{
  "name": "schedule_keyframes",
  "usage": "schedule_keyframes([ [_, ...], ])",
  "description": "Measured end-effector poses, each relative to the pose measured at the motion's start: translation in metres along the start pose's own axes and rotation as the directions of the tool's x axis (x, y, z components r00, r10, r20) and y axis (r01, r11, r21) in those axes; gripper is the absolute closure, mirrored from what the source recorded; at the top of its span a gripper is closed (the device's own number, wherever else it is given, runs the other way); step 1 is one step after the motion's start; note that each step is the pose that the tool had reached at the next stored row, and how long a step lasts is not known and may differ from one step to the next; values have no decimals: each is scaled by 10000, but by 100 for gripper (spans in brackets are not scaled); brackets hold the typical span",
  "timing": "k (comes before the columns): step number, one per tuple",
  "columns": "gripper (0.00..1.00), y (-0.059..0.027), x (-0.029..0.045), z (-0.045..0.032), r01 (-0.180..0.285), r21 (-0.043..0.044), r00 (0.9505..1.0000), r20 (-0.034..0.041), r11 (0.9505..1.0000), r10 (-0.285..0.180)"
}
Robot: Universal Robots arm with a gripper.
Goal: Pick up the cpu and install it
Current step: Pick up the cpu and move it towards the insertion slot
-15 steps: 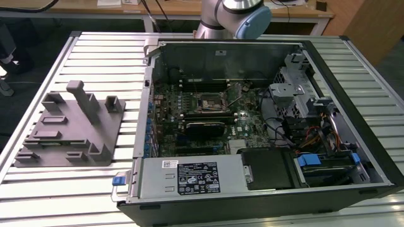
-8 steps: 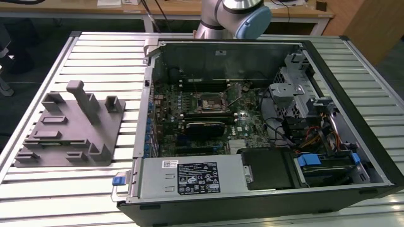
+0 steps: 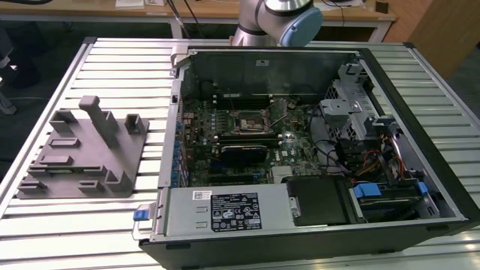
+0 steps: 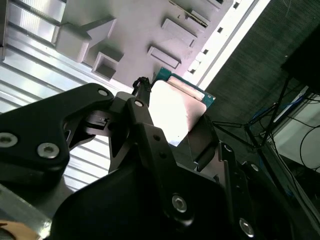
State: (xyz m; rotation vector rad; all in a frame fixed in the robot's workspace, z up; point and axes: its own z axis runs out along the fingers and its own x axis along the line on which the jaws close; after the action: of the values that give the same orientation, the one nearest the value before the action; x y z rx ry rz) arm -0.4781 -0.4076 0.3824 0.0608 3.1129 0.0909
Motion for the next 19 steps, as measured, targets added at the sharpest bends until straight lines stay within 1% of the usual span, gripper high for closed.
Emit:
schedule_keyframes([
  [4, 46, 3, -47, 3, -1, -1, 10000, 2, 10000, 1],
  [8, 46, 7, -118, 5, -1, -1, 10000, 3, 10000, 1],
  [19, 46, 20, -366, 12, -1, -1, 10000, 2, 10000, 1],
])
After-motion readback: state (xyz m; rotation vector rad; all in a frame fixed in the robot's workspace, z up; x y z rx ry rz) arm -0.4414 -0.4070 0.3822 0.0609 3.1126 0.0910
